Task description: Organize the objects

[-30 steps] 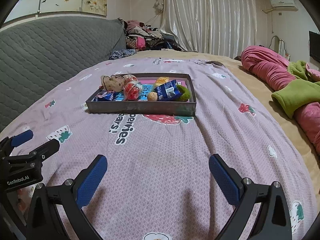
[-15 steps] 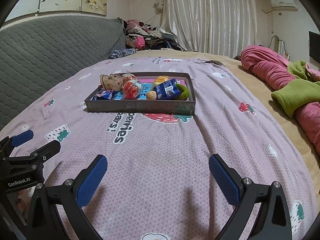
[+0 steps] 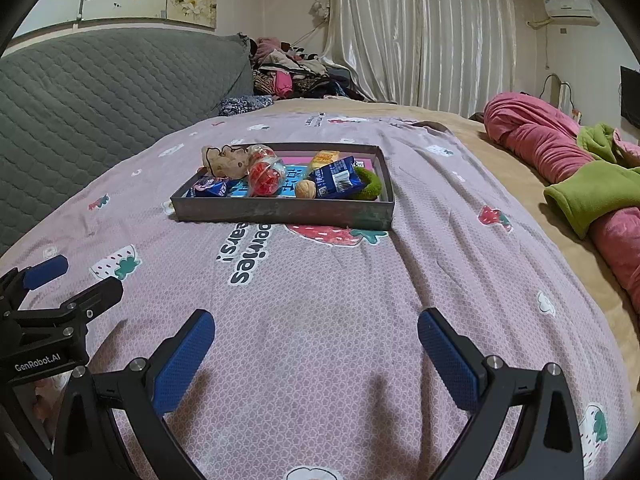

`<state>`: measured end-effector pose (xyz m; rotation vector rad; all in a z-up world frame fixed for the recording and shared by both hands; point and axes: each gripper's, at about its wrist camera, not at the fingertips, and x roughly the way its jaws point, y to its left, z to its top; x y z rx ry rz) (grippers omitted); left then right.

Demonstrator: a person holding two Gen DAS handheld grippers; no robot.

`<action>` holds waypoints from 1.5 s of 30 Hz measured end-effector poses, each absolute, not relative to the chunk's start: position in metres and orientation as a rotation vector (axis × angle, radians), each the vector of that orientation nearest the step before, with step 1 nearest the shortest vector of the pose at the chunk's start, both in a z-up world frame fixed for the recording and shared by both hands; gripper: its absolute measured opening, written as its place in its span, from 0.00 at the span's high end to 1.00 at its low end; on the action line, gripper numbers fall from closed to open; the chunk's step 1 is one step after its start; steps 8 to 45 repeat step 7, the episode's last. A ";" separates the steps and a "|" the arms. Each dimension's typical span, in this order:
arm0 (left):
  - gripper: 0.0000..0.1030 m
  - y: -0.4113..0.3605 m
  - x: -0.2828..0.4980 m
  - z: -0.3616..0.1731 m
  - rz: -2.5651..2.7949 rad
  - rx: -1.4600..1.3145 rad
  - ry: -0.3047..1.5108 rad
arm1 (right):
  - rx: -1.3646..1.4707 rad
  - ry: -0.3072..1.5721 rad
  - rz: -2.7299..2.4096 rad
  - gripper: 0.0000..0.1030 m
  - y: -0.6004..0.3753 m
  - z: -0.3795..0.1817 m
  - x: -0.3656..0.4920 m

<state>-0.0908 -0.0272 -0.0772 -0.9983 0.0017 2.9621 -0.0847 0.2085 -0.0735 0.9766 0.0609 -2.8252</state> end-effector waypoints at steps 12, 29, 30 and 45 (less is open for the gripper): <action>0.00 -0.030 -0.091 -0.078 2.955 -0.996 -0.021 | 0.976 0.060 -2.827 0.00 0.208 -0.074 -0.086; 0.00 -0.030 -0.091 -0.078 2.955 -0.996 -0.021 | 0.976 0.060 -2.827 0.00 0.208 -0.074 -0.086; 0.00 -0.030 -0.091 -0.078 2.955 -0.996 -0.021 | 0.976 0.060 -2.827 0.00 0.208 -0.074 -0.086; 0.00 -0.030 -0.091 -0.078 2.955 -0.996 -0.021 | 0.976 0.060 -2.827 0.00 0.208 -0.074 -0.086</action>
